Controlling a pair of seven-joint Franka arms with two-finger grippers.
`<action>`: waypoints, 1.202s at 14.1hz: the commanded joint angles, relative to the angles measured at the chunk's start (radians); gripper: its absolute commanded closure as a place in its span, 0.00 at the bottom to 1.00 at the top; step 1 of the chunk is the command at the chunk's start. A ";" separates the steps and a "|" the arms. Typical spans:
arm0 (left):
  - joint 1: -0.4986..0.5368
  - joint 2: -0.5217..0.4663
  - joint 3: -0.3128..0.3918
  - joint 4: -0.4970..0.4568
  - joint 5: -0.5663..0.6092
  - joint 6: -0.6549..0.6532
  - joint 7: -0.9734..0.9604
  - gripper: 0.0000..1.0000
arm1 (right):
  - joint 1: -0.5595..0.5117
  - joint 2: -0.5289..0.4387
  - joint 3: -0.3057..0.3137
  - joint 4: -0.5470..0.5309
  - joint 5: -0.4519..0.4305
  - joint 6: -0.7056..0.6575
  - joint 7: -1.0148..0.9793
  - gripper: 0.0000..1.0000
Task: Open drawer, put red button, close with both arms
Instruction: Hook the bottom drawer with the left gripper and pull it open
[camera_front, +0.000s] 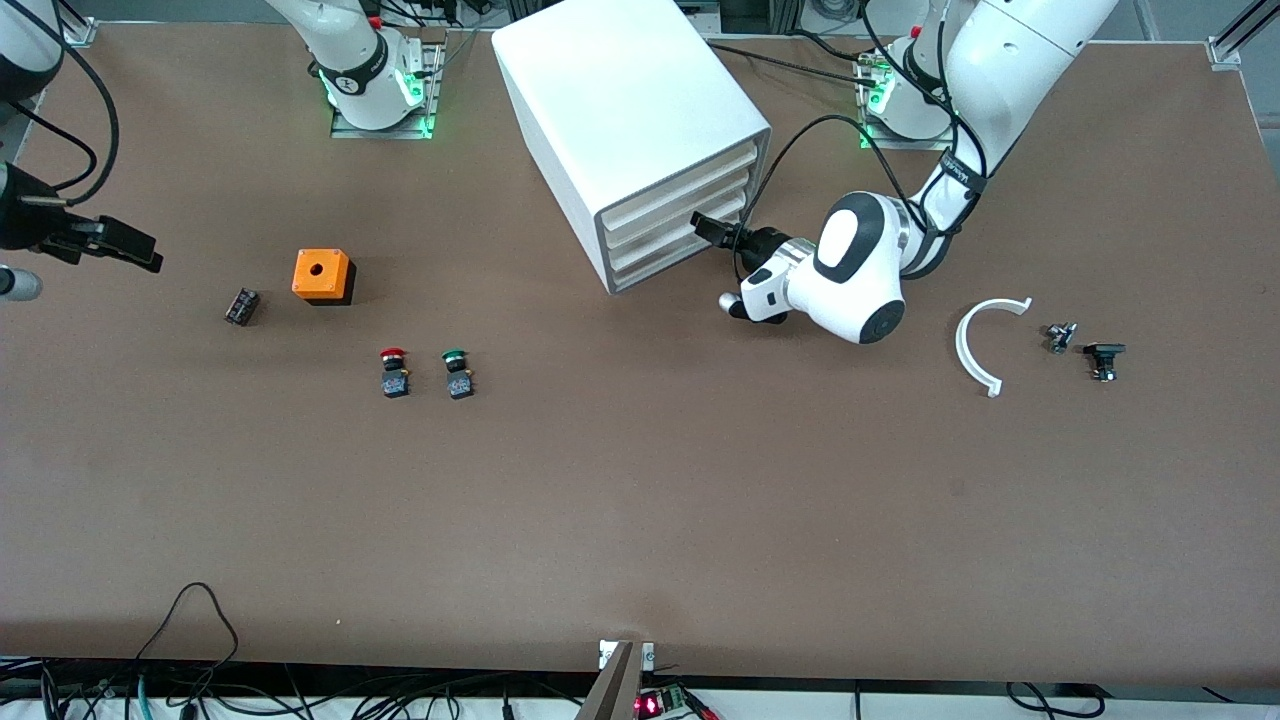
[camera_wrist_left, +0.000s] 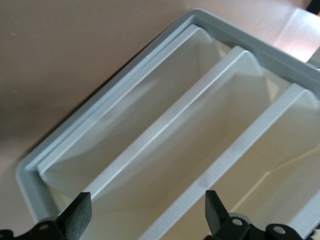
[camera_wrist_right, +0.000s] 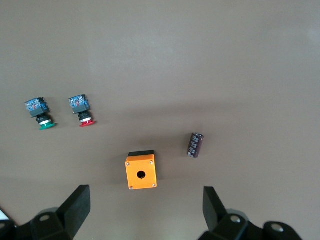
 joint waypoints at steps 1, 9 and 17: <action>0.006 -0.012 -0.016 -0.013 -0.039 0.003 0.027 0.00 | -0.003 0.065 0.009 0.010 0.004 0.035 -0.007 0.00; 0.010 -0.009 -0.054 -0.068 -0.051 0.016 0.096 1.00 | 0.080 0.207 0.013 0.004 0.020 0.146 0.007 0.00; 0.081 -0.028 0.058 0.013 0.019 0.158 0.159 1.00 | 0.091 0.274 0.083 -0.147 0.036 0.424 0.030 0.00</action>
